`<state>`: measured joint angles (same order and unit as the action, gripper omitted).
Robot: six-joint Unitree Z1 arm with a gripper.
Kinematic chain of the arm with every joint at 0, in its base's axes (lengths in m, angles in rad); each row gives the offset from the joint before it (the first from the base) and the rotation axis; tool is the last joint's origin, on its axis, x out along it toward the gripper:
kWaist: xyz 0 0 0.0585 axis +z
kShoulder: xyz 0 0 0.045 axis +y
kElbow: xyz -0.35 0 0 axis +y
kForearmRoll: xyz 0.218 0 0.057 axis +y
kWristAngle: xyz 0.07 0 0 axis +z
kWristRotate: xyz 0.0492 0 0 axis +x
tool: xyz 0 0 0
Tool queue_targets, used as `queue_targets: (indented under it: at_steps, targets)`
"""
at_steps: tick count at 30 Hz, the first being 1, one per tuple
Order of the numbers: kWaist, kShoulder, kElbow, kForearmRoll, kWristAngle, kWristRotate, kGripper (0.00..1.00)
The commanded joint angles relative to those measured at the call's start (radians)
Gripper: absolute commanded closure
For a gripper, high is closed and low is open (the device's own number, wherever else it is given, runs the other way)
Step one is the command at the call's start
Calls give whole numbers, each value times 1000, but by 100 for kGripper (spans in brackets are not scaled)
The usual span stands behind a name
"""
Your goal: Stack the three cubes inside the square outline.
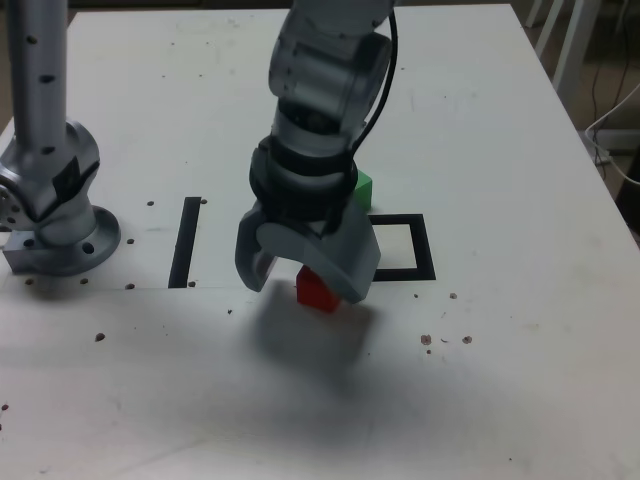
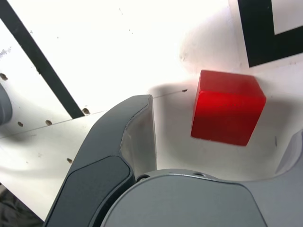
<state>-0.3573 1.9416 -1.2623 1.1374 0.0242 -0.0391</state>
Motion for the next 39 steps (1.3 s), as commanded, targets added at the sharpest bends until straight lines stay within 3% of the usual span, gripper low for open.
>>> queue_targets:
  at_steps: [1, 10, 24, 39]
  targets:
    - [9, 17, 5, -11, 3, 7, 3]
    - [27, 43, 6, -41, 5, 35, 10]
    - [35, 56, -7, -53, 15, 56, 67]
    - [35, 57, -8, -51, 3, 62, 71]
